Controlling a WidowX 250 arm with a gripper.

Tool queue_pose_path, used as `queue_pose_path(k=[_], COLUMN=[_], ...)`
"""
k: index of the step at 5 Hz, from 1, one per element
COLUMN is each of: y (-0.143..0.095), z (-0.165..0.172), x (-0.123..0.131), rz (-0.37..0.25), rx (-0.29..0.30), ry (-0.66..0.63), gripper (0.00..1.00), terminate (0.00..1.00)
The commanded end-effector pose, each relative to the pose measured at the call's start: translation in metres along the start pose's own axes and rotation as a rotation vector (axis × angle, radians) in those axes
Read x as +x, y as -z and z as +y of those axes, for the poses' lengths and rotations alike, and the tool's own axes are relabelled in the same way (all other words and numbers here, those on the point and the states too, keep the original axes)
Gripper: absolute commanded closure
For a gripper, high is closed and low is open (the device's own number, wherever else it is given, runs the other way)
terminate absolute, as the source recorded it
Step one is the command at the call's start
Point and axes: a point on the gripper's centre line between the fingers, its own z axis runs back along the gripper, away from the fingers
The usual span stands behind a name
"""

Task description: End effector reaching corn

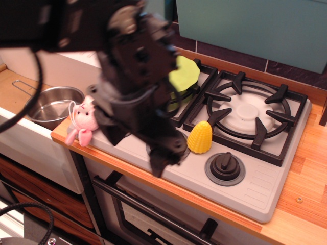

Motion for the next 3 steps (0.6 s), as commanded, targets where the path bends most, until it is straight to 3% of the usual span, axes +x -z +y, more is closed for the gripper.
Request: queue_pose_path(k=[1, 3], y=[-0.007, 0.010], z=[-0.017, -0.025], x=[0.039, 0.059], rz=[-0.010, -0.034], rx=[0.005, -0.027], ry=[-0.048, -0.040], gripper=[0.00, 0.00], terminate=[0.00, 0.00])
